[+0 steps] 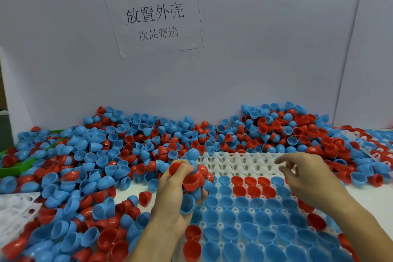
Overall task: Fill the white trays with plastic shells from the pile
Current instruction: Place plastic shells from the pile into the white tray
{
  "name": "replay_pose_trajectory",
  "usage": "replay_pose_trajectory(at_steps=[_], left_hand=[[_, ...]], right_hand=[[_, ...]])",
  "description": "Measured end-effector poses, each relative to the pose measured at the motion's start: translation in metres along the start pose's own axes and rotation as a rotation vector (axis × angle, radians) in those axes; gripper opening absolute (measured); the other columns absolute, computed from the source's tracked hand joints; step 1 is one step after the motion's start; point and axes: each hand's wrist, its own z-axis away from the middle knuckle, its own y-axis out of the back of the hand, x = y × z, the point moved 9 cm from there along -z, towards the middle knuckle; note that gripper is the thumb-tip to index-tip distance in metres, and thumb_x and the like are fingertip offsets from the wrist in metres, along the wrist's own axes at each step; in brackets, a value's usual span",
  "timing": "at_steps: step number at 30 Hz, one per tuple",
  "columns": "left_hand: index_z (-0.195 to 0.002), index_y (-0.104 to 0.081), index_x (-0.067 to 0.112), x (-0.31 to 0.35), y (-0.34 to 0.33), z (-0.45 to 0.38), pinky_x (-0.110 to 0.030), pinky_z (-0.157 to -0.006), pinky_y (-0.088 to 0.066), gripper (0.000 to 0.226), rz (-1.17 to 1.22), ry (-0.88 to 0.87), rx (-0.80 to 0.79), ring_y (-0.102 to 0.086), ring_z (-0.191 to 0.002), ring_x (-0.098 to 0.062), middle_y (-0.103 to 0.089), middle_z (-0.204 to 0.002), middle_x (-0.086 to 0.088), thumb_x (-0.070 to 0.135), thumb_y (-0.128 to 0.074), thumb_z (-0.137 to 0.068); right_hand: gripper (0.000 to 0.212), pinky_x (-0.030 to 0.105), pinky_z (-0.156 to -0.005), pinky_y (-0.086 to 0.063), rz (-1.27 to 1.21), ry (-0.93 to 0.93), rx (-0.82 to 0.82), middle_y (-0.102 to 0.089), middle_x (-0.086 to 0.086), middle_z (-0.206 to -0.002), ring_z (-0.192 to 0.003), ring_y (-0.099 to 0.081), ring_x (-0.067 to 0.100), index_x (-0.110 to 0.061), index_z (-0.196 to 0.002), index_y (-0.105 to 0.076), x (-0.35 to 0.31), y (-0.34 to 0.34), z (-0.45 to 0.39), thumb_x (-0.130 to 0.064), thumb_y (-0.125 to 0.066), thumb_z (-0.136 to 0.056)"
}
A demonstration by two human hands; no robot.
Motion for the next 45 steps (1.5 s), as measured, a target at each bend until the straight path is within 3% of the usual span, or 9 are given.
replay_pose_trajectory(at_steps=[3,6,10,18,27,31,35,40,45], left_hand=[[-0.065,-0.062,0.019,0.002,0.001,0.000,-0.033,-0.053,-0.051,0.021,-0.038,-0.036,0.026,-0.063,-0.066,-0.024,-0.067,-0.078,-0.009,0.008,-0.068,-0.082],[-0.065,-0.061,0.019,0.007,-0.003,0.004,-0.032,-0.053,-0.050,0.025,-0.100,-0.077,0.027,-0.063,-0.059,-0.021,-0.066,-0.071,-0.007,0.005,-0.065,-0.087],[-0.071,-0.062,0.017,0.012,-0.007,0.008,-0.034,-0.055,-0.050,0.021,-0.207,-0.139,0.003,-0.063,-0.063,-0.022,-0.065,-0.076,-0.013,0.008,-0.063,-0.091],[-0.066,-0.061,0.021,0.011,-0.011,0.009,-0.029,-0.049,-0.049,0.025,-0.191,-0.125,-0.009,-0.060,-0.063,-0.018,-0.064,-0.071,-0.007,0.008,-0.064,-0.088],[-0.073,-0.062,0.014,0.014,-0.012,0.011,-0.031,-0.055,-0.050,0.018,-0.272,-0.187,-0.006,-0.058,-0.064,-0.023,-0.060,-0.072,-0.013,0.009,-0.064,-0.090],[-0.071,-0.063,0.015,0.016,-0.015,0.012,-0.033,-0.064,-0.049,0.020,-0.206,-0.211,-0.003,-0.057,-0.066,-0.020,-0.061,-0.071,-0.009,0.029,-0.077,-0.074],[-0.073,-0.068,0.018,0.015,-0.010,0.011,-0.043,-0.074,-0.051,0.041,-0.119,-0.162,0.032,-0.058,-0.068,-0.022,-0.062,-0.074,-0.009,0.055,-0.078,-0.059],[-0.076,-0.068,0.018,0.007,-0.006,0.006,-0.034,-0.055,-0.051,0.037,-0.021,-0.071,0.015,-0.062,-0.066,-0.024,-0.066,-0.082,-0.014,0.050,-0.081,-0.061],[-0.075,-0.068,0.018,0.006,-0.006,0.005,-0.035,-0.056,-0.051,0.030,-0.051,-0.090,0.013,-0.062,-0.069,-0.025,-0.067,-0.082,-0.015,0.046,-0.076,-0.069]], right_hand=[[0.022,0.015,-0.062,-0.051,-0.370,0.139,0.008,-0.066,-0.017,-0.082,-0.079,-0.062,0.002,-0.033,-0.101,-0.071,-0.055,-0.007,0.013,-0.014,-0.067,-0.091],[0.029,0.022,-0.067,-0.054,-0.609,0.288,-0.105,-0.061,-0.022,-0.103,-0.090,-0.061,0.008,-0.046,-0.113,-0.063,-0.108,-0.025,0.037,-0.028,-0.067,-0.091],[0.042,0.012,-0.080,-0.046,-0.664,0.419,-0.141,-0.051,-0.021,-0.120,-0.110,-0.054,0.005,-0.054,-0.122,-0.055,-0.144,-0.040,0.062,-0.048,-0.069,-0.083],[0.023,0.012,-0.068,-0.043,-0.619,0.437,-0.027,-0.056,-0.013,-0.096,-0.090,-0.056,0.012,-0.035,-0.092,-0.070,-0.143,-0.038,0.060,-0.016,-0.078,-0.084],[0.010,0.008,-0.068,-0.041,-0.554,0.514,-0.105,-0.056,-0.025,-0.089,-0.079,-0.055,0.006,-0.039,-0.096,-0.067,-0.160,-0.042,0.071,-0.034,-0.069,-0.089],[0.023,0.012,-0.058,-0.043,-0.675,0.445,-0.052,-0.062,-0.022,-0.073,-0.067,-0.058,0.006,-0.036,-0.085,-0.067,-0.156,-0.036,0.067,-0.014,-0.071,-0.089],[0.019,0.038,-0.060,-0.054,-0.803,0.339,-0.098,-0.066,-0.009,-0.070,-0.064,-0.062,0.016,-0.029,-0.085,-0.070,-0.147,-0.037,0.063,-0.012,-0.068,-0.092],[0.031,0.024,-0.060,-0.052,-0.893,0.215,-0.130,-0.069,0.001,-0.069,-0.060,-0.062,0.014,-0.033,-0.088,-0.071,-0.135,-0.036,0.055,-0.002,-0.066,-0.092],[0.033,0.025,-0.054,-0.050,-0.972,0.101,-0.252,-0.072,0.008,-0.071,-0.059,-0.067,0.017,-0.029,-0.085,-0.075,-0.130,-0.041,0.054,-0.002,-0.060,-0.096]])
